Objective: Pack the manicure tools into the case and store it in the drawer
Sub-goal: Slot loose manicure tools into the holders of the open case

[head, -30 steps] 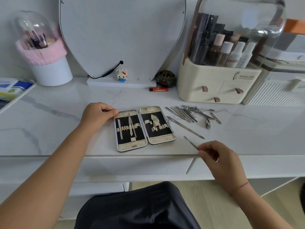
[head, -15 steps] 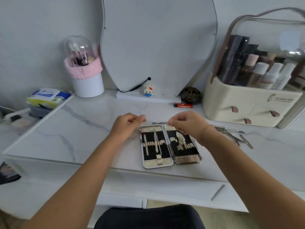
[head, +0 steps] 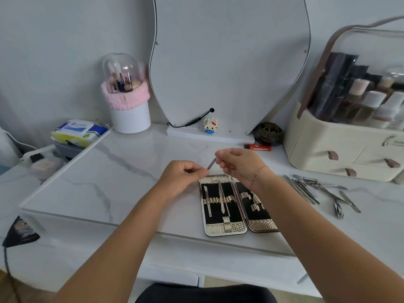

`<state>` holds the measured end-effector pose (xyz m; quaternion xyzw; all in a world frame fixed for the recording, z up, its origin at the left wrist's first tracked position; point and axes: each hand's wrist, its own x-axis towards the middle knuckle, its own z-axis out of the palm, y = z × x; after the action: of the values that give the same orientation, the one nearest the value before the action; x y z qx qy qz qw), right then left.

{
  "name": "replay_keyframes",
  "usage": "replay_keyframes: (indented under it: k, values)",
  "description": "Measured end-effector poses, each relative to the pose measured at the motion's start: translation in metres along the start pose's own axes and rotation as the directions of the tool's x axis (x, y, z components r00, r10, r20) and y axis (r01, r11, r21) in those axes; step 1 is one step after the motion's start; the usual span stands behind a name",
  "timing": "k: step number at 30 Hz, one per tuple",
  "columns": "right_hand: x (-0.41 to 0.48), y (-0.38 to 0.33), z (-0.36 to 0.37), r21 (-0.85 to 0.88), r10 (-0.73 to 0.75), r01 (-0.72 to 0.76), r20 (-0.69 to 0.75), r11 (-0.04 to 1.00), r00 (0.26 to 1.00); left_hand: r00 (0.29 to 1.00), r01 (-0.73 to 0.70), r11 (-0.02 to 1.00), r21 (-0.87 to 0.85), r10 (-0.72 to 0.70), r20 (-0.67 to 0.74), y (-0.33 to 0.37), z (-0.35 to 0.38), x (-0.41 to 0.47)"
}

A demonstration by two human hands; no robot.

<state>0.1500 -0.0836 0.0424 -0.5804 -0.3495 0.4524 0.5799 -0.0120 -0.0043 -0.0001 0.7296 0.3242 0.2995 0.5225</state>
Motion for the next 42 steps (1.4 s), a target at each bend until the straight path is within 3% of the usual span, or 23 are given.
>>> replay_keyframes:
  k: [3, 9, 16, 22, 32, 42]
  values:
    - [0.004, 0.000, 0.000, -0.021, 0.006, -0.006, -0.017, 1.000, 1.000, 1.000, -0.016, 1.000, 0.016, 0.016, 0.021, 0.000, 0.000, -0.001]
    - [0.006, 0.004, 0.003, -0.233, 0.019, -0.018, 0.004, 0.972, 1.000, 0.979, -0.017, 0.990, 0.143, 0.046, -0.197, -0.003, 0.002, 0.007]
    - [0.009, 0.011, 0.012, -0.373, 0.027, 0.009, 0.091, 0.928, 0.996, 0.983, -0.001, 0.994, 0.109, 0.020, -0.180, -0.003, 0.001, 0.007]
    - [0.009, 0.014, 0.016, -0.556, -0.006, 0.073, 0.122, 0.828, 0.993, 0.985, -0.006, 0.999, 0.043, 0.013, -0.173, -0.003, 0.001, 0.007]
    - [0.010, 0.019, 0.010, -0.633, -0.044, 0.150, 0.180, 0.759, 0.983, 0.969, 0.014, 0.997, 0.078, 0.005, -0.247, -0.004, 0.003, 0.008]
    - [0.009, 0.010, 0.006, -0.791, 0.012, 0.257, 0.316, 0.555, 0.949, 0.957, 0.040, 0.993, 0.114, -0.005, -0.291, -0.003, 0.004, 0.008]
